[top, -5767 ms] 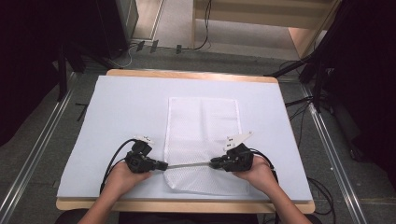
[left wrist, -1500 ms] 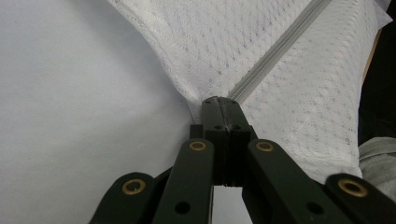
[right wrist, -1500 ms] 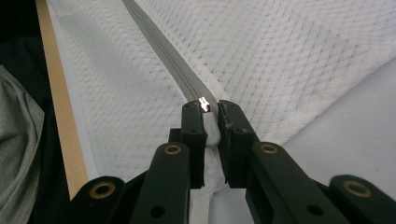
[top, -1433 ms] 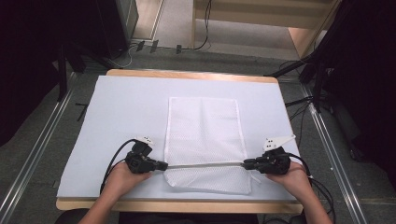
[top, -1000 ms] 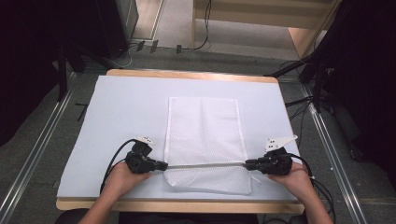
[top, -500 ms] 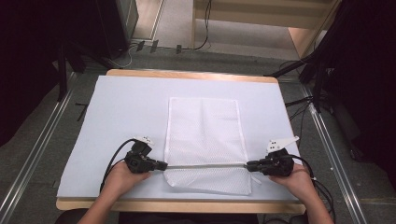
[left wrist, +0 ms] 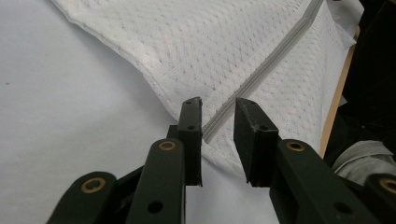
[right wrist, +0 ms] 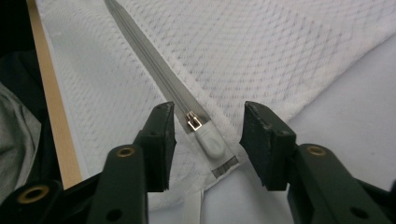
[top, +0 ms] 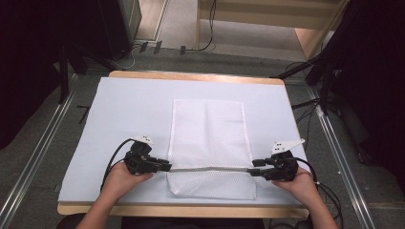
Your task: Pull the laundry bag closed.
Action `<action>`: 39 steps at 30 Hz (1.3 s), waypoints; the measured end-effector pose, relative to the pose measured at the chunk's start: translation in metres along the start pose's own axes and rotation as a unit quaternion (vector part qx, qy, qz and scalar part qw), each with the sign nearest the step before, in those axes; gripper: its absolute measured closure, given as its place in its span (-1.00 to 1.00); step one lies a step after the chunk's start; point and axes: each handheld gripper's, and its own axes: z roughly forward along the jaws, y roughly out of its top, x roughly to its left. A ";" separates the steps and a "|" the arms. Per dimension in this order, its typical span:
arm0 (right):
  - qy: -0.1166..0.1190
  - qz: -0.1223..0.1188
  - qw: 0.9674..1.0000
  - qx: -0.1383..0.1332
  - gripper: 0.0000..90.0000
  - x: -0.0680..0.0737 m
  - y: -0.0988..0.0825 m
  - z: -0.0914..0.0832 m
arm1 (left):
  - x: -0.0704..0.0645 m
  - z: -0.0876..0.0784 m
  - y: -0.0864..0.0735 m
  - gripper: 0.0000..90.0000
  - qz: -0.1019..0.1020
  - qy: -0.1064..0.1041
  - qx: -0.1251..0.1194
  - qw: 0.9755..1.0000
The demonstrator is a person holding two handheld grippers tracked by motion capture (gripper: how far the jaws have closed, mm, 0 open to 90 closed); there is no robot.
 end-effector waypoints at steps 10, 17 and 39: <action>-0.043 0.010 0.998 -0.045 -0.07 -0.005 0.001 -0.011 | -0.004 -0.007 0.003 0.12 0.036 0.019 -0.026 0.999; -0.085 0.045 0.993 -0.067 -0.14 -0.016 -0.004 -0.020 | 0.001 -0.013 0.002 -0.03 0.033 0.048 -0.032 0.998; -0.144 0.096 0.983 -0.061 -0.19 -0.031 -0.015 -0.021 | 0.029 -0.028 -0.006 -0.15 -0.018 0.098 -0.045 0.994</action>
